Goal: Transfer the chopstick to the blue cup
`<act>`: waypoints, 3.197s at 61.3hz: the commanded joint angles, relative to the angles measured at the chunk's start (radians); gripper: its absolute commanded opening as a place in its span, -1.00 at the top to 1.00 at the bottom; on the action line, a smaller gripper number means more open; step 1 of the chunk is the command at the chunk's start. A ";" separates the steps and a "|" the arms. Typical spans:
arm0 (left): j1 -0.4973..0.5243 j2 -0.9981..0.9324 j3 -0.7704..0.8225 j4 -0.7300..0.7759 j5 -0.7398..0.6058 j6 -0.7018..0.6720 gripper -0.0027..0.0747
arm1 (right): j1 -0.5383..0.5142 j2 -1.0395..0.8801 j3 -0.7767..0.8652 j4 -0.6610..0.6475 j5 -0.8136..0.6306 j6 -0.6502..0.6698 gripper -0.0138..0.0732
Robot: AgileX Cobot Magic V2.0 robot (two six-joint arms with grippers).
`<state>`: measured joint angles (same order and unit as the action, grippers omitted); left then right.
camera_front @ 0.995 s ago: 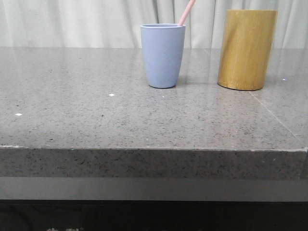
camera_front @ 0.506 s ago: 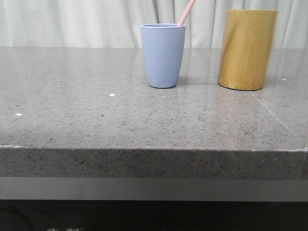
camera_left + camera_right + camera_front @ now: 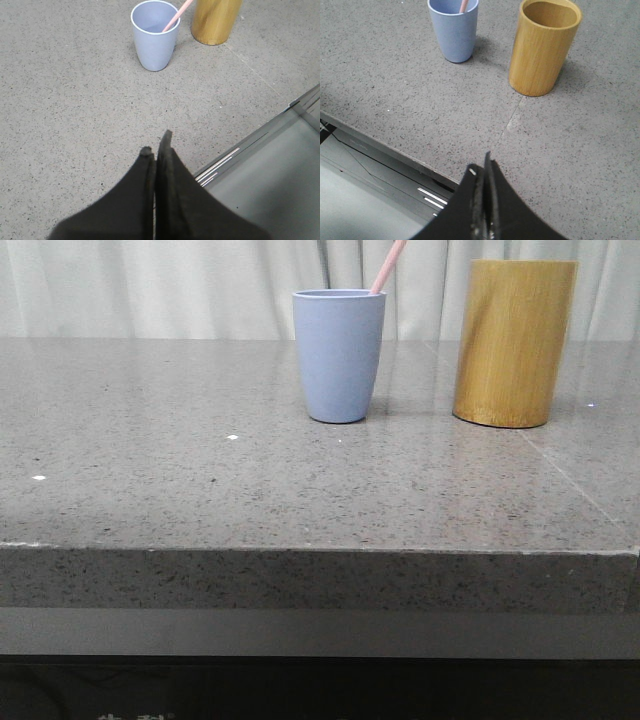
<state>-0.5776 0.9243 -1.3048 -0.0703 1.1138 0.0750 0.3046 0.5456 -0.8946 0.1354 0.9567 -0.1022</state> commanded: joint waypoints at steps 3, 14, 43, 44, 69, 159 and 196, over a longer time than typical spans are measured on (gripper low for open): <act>-0.004 -0.009 -0.023 -0.010 -0.073 -0.008 0.98 | -0.004 0.003 -0.026 -0.007 -0.077 0.004 0.84; 0.004 -0.012 -0.017 0.007 -0.079 -0.008 0.98 | -0.004 0.003 -0.026 -0.008 -0.078 0.004 0.84; 0.373 -0.449 0.701 0.121 -0.789 0.000 0.98 | -0.004 0.003 -0.026 -0.008 -0.077 0.004 0.84; 0.380 -0.467 0.730 0.118 -0.816 0.000 0.98 | -0.004 0.003 -0.026 -0.008 -0.077 0.004 0.84; 0.515 -0.934 1.295 -0.068 -1.163 -0.006 0.98 | -0.004 0.003 -0.026 -0.008 -0.077 0.004 0.84; 0.513 -0.951 1.321 0.016 -1.128 -0.110 0.98 | -0.004 0.003 -0.026 -0.008 -0.077 0.004 0.84; 0.513 -0.951 1.321 0.016 -1.128 -0.110 0.98 | -0.004 0.003 -0.026 -0.008 -0.077 0.004 0.84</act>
<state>-0.0630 -0.0032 0.0034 -0.0534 0.0601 -0.0260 0.3046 0.5451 -0.8946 0.1328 0.9542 -0.1001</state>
